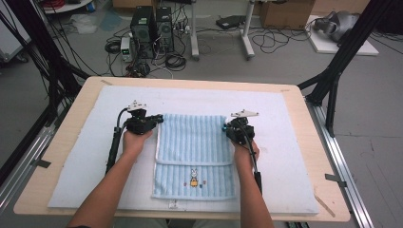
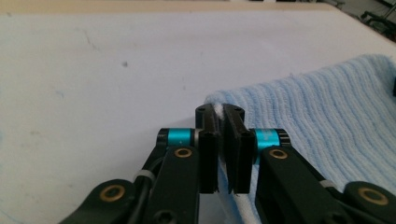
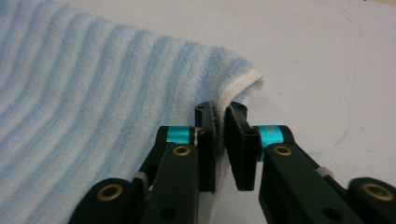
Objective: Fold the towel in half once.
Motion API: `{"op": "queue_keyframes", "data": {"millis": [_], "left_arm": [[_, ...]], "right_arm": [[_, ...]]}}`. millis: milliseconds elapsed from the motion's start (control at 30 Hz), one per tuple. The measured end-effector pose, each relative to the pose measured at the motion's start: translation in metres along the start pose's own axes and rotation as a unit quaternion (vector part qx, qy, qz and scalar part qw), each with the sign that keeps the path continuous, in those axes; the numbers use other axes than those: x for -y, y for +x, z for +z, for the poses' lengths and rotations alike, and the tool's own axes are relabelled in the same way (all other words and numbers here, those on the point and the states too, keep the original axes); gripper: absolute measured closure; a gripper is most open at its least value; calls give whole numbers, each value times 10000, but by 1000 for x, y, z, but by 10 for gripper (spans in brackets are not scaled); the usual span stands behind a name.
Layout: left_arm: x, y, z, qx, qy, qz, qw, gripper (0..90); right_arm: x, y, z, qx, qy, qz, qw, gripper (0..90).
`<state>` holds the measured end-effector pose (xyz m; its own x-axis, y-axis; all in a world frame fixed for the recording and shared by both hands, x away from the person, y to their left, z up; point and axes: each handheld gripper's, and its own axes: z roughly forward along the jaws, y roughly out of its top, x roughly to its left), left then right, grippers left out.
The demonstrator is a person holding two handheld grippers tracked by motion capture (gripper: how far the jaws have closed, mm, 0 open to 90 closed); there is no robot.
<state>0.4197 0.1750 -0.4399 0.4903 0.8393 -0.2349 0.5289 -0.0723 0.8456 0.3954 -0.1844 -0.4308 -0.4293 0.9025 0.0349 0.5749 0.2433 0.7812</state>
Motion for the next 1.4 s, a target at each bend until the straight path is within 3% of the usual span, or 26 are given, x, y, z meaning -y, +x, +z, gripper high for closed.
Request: {"op": "queue_keyframes", "data": {"millis": [67,133,233,500,667,800,900,1033,1233,1400], "left_arm": [[2,0,0,-19,65,42,10000,598],[1,0,-4,-60,41,40,10000,492],[0,-2,-12,-2,-44,17,10000,466],[14,-12,-38,290,-216,121,9993,446],[27,-20,-54,538,-86,285,9981,448],[35,-25,-67,632,-150,415,9970,468],[40,-27,-72,651,-60,377,9972,465],[50,-32,-80,798,-143,367,9960,466],[54,-39,-85,847,42,540,9949,471],[60,-44,-88,890,147,538,9945,488]], "right_arm": [[1,-1,-2,7,-26,70,10000,648],[1,-4,-8,-24,-124,155,9998,562],[1,-8,-19,-57,-290,293,9991,482],[6,-2,-50,-375,-496,56,9981,460],[20,6,-63,-390,-420,-274,9980,442],[32,10,-70,-430,-367,-270,9980,405],[40,14,-75,-504,-318,-366,9975,394],[50,21,-81,-576,-298,-523,9965,398],[57,25,-85,-651,-260,-536,9961,404],[61,24,-91,-618,-241,-557,9962,450]]}}
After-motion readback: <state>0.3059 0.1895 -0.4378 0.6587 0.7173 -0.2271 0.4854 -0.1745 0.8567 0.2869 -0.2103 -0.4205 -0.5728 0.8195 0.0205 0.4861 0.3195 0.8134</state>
